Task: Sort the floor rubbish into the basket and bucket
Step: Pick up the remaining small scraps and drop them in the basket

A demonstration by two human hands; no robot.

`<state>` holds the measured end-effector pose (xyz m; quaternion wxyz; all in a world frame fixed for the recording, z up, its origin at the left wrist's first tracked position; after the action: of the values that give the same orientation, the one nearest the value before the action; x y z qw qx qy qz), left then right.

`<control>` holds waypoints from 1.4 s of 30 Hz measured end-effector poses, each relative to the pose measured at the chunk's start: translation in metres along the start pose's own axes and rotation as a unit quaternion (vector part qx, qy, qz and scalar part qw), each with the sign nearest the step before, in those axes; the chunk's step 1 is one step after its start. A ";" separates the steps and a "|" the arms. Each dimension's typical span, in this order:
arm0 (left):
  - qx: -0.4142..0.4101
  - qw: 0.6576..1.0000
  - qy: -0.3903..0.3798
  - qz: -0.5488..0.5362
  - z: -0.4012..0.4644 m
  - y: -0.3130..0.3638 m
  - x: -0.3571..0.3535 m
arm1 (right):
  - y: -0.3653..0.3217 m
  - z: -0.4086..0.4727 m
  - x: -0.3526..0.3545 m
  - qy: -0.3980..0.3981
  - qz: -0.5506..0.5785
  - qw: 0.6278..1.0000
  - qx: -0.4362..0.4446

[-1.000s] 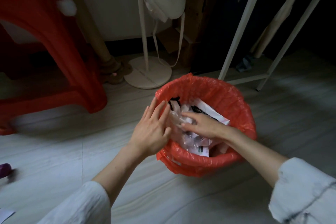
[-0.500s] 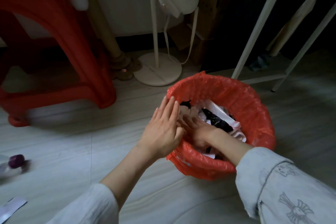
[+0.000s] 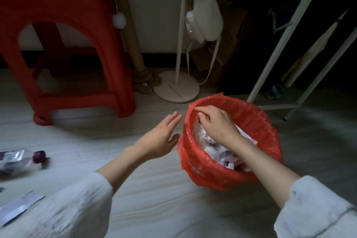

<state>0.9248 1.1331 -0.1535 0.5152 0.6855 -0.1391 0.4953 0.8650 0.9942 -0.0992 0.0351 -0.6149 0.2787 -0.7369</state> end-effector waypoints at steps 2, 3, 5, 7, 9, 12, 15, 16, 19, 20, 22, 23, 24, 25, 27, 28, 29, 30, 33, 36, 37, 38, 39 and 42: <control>0.018 1.000 0.014 0.012 -0.015 -0.016 0.019 | -0.035 0.000 -0.002 0.009 -0.020 0.998 0.052; 0.035 0.999 0.028 0.008 -0.025 -0.027 0.030 | -0.054 0.000 -0.010 -0.004 -0.037 0.997 0.075; 0.092 0.994 0.054 -0.014 -0.050 -0.054 0.046 | -0.090 -0.001 -0.036 -0.053 -0.063 0.991 0.109; 0.153 0.986 0.069 -0.021 -0.079 -0.086 0.052 | -0.120 -0.003 -0.070 -0.110 -0.089 0.980 0.138; 0.211 0.976 0.052 -0.014 -0.114 -0.121 0.043 | -0.141 -0.008 -0.110 -0.171 -0.135 0.961 0.169; 0.306 0.952 0.026 -0.008 -0.172 -0.172 0.009 | -0.158 -0.022 -0.176 -0.263 -0.182 0.928 0.193; 0.391 0.920 -0.025 0.021 -0.220 -0.210 -0.026 | -0.162 -0.045 -0.236 -0.338 -0.201 0.897 0.202; 0.408 0.911 -0.049 0.035 -0.231 -0.219 -0.035 | -0.160 -0.054 -0.253 -0.363 -0.208 0.885 0.205; 0.447 0.889 -0.066 0.069 -0.256 -0.248 -0.041 | -0.147 -0.075 -0.298 -0.436 -0.226 0.847 0.202; 0.458 0.884 -0.057 0.078 -0.262 -0.257 -0.039 | -0.141 -0.078 -0.309 -0.452 -0.231 0.838 0.200; 0.484 0.870 -0.035 0.089 -0.274 -0.274 -0.031 | -0.133 -0.079 -0.324 -0.459 -0.237 0.833 0.197; 0.498 0.862 -0.028 0.088 -0.279 -0.283 -0.028 | -0.130 -0.078 -0.330 -0.456 -0.239 0.836 0.190; 0.513 0.854 -0.023 0.080 -0.284 -0.292 -0.027 | -0.127 -0.076 -0.337 -0.456 -0.242 0.837 0.181; 0.525 0.848 -0.018 0.070 -0.288 -0.299 -0.028 | -0.124 -0.075 -0.342 -0.456 -0.248 0.838 0.171; 0.527 0.847 -0.009 0.072 -0.290 -0.306 -0.031 | -0.120 -0.073 -0.348 -0.455 -0.259 0.837 0.158; 0.518 0.851 0.000 0.090 -0.289 -0.306 -0.032 | -0.120 -0.072 -0.350 -0.453 -0.264 0.837 0.158; 0.506 0.855 0.013 0.112 -0.287 -0.306 -0.031 | -0.120 -0.070 -0.352 -0.453 -0.267 0.835 0.161; 0.495 0.859 0.025 0.130 -0.285 -0.305 -0.030 | -0.120 -0.067 -0.353 -0.454 -0.269 0.833 0.166; 0.471 0.866 0.025 0.167 -0.277 -0.302 -0.028 | -0.123 -0.059 -0.353 -0.461 -0.280 0.824 0.174; 0.461 0.867 -0.007 0.190 -0.275 -0.299 -0.026 | -0.132 -0.055 -0.352 -0.446 -0.316 0.819 0.175; 0.467 0.864 -0.014 0.189 -0.280 -0.300 -0.023 | -0.140 -0.054 -0.354 -0.436 -0.324 0.820 0.179; 0.473 0.861 -0.015 0.187 -0.285 -0.303 -0.020 | -0.150 -0.051 -0.354 -0.420 -0.323 0.827 0.186; 0.476 0.860 -0.010 0.185 -0.293 -0.308 -0.015 | -0.164 -0.046 -0.356 -0.401 -0.314 0.836 0.203; 0.466 0.868 -0.018 0.171 -0.316 -0.325 -0.004 | -0.204 -0.033 -0.362 -0.369 -0.264 0.853 0.259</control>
<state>0.9814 1.5382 -0.3480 0.0412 0.8199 -0.0163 0.5707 0.9815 1.3208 -0.3307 0.0974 -0.8606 -0.1286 -0.4830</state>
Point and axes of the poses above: each hand's wrist, its own z-axis towards the middle knuckle, its own x-axis out of the back of the hand, y = z × x, the point moved 5 cm from there along z, towards the middle knuckle, and after that the axes turned 2 degrees about -x, right-handed, at the moved point
